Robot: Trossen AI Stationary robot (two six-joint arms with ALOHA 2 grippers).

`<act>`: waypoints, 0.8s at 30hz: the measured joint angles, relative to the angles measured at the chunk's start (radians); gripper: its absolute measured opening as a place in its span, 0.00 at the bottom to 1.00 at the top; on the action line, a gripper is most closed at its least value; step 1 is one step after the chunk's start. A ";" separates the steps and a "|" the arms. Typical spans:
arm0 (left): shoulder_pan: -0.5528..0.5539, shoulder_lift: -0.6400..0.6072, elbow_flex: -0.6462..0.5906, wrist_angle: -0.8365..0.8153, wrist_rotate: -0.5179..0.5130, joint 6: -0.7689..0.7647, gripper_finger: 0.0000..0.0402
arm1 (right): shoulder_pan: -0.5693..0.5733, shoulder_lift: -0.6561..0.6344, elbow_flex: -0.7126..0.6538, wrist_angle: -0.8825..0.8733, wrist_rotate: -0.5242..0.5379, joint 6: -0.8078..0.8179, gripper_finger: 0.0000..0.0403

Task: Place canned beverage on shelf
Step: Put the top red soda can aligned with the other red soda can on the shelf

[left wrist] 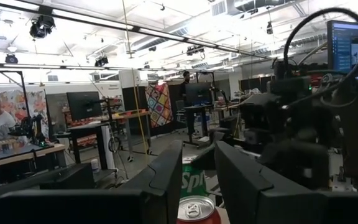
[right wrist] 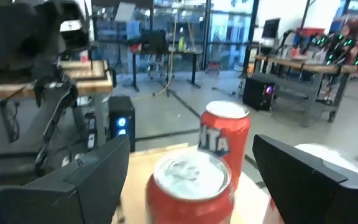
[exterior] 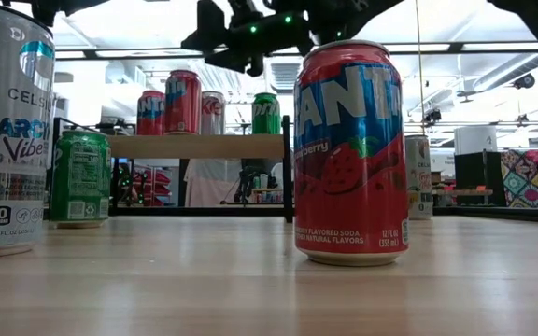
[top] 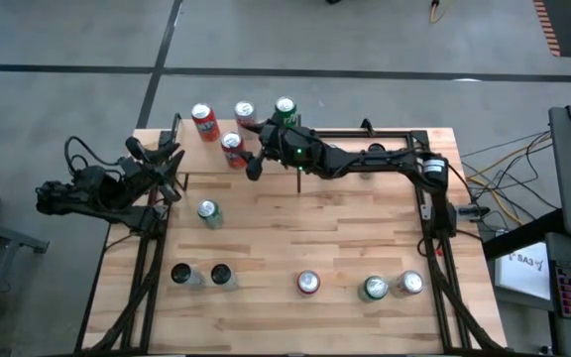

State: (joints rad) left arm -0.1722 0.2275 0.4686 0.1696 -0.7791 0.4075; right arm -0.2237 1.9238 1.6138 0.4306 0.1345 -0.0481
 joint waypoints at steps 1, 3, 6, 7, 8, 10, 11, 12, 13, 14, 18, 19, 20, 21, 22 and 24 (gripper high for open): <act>0.000 0.000 0.000 0.000 0.000 0.003 0.20 | 0.005 -0.010 0.000 -0.026 0.000 0.006 0.81; 0.000 0.000 0.000 0.003 0.000 0.007 0.20 | 0.017 -0.024 0.000 -0.067 -0.001 0.018 0.81; 0.000 0.000 0.000 0.003 0.000 0.007 0.20 | 0.033 -0.041 0.000 -0.108 0.031 0.029 0.81; 0.000 0.000 0.000 0.003 0.000 0.011 0.20 | 0.038 -0.044 0.000 -0.114 0.045 0.029 0.80; 0.000 0.000 0.000 0.003 0.000 0.017 0.20 | 0.042 -0.047 0.000 -0.122 0.051 0.025 0.78; 0.000 0.000 0.000 0.004 0.000 0.027 0.20 | 0.044 -0.050 0.000 -0.133 0.051 0.024 0.73; 0.000 0.000 0.000 0.005 0.000 0.029 0.20 | 0.045 -0.051 0.000 -0.141 0.051 0.024 0.70; 0.000 0.000 0.000 0.006 0.000 0.029 0.20 | 0.045 -0.052 0.000 -0.149 0.051 0.024 0.66; 0.000 0.000 0.000 0.007 0.000 0.029 0.20 | 0.045 -0.052 0.000 -0.156 0.051 0.024 0.61; 0.000 0.000 0.000 0.007 0.000 0.029 0.20 | 0.045 -0.053 0.000 -0.166 0.051 0.024 0.56; 0.000 0.000 0.000 0.008 0.000 0.029 0.20 | 0.042 -0.053 0.000 -0.203 0.051 0.022 0.36; 0.000 0.000 0.000 0.008 0.000 0.029 0.20 | 0.042 -0.053 0.000 -0.211 0.051 0.022 0.30; 0.000 0.000 0.000 0.008 0.000 0.029 0.20 | 0.042 -0.053 0.000 -0.223 0.051 0.022 0.25; 0.000 0.000 0.000 0.008 0.000 0.029 0.20 | 0.042 -0.054 0.000 -0.236 0.051 0.021 0.20; 0.000 0.000 0.000 0.008 0.001 0.029 0.20 | 0.042 -0.056 0.000 -0.253 0.051 0.016 0.15; 0.000 0.005 0.000 0.002 0.002 0.029 0.20 | 0.042 -0.064 0.000 -0.297 0.051 0.001 0.06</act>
State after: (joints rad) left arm -0.1722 0.2321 0.4690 0.1716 -0.7770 0.4362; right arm -0.1814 1.8597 1.6142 0.1340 0.1860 -0.0473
